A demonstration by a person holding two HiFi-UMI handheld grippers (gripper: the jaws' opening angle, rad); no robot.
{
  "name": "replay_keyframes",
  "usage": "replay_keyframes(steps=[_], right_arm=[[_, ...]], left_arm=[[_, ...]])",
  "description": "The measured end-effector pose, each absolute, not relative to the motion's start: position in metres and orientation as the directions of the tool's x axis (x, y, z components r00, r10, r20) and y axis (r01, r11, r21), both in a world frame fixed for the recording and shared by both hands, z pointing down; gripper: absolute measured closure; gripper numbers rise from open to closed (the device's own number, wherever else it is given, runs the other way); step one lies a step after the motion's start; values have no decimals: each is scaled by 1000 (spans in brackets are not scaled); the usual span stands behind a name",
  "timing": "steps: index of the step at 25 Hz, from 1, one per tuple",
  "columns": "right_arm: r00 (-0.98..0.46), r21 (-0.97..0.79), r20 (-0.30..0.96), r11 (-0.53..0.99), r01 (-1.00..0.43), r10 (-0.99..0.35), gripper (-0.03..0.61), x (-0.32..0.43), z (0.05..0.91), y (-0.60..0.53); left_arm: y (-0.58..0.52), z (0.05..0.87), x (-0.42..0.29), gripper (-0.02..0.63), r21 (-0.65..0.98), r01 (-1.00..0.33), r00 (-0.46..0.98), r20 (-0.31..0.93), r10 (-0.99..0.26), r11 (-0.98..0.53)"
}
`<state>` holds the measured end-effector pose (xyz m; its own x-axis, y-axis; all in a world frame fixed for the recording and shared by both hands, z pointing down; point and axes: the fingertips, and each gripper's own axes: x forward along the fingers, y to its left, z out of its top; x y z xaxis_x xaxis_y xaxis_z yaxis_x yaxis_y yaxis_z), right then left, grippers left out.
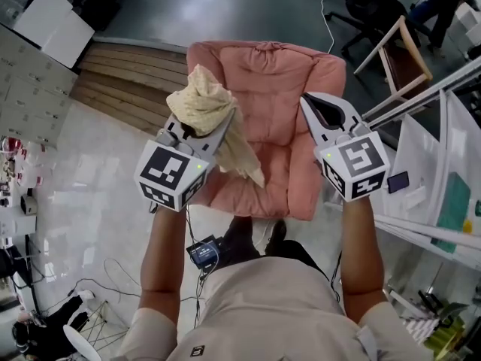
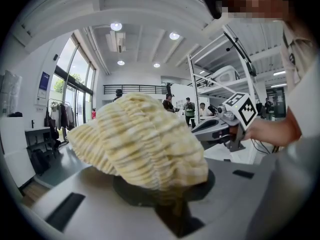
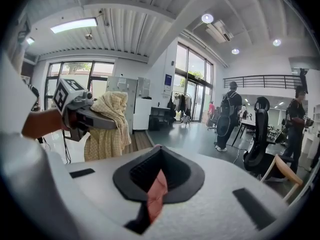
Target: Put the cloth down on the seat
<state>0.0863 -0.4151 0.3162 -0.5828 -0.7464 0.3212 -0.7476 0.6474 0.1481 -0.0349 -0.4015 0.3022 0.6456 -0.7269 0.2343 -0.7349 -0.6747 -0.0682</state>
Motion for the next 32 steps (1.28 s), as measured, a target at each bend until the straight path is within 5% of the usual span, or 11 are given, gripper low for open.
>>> replay_keyframes(steps=[32], right_arm=[[-521,67,509,635,-769,-685,586,38,453,-478]], left_arm=[[-506,460,-114,543,96,-761,627,358,-691,-641]])
